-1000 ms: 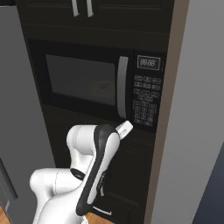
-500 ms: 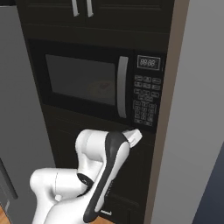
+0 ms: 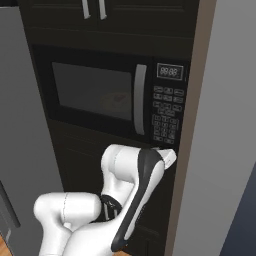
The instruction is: Transport the steak from the fridge to the microwave and turn on the microwave.
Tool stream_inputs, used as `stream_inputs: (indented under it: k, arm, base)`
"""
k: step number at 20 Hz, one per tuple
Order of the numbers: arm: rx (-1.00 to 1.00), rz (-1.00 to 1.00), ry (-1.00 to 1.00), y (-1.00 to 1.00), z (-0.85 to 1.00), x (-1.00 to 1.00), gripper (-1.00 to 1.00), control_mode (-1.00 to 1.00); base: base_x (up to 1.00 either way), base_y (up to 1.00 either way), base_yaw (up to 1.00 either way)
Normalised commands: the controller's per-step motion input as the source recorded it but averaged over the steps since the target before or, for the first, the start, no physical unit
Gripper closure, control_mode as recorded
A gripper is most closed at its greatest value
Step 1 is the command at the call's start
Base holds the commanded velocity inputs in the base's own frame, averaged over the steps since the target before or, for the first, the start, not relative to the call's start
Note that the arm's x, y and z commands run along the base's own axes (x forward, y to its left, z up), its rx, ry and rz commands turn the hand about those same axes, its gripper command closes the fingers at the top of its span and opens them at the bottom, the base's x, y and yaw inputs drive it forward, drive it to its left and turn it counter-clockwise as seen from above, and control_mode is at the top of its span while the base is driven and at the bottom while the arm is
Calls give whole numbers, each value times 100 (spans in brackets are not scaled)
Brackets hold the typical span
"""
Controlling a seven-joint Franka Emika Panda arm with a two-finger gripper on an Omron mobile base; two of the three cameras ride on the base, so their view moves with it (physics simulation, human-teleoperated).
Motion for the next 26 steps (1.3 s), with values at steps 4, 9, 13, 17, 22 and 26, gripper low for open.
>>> stream_inputs:
  k: [4,9,13,17,22,26]
  arm:
    - [6,0,6,-14,3,0,100,-100]
    - [0,0,6,-3,0,1,100,-100]
    - [0,0,2,0,0,6,100,-100]
    - [0,0,3,0,0,13,100,-100]
    - [0,0,2,0,0,19,100,-100]
    - [0,0,0,0,0,16,100,-100]
  base:
    - [0,0,0]
    - [0,0,0]
    - [0,0,0]
    - [0,0,0]
    - [0,0,0]
    - [0,0,0]
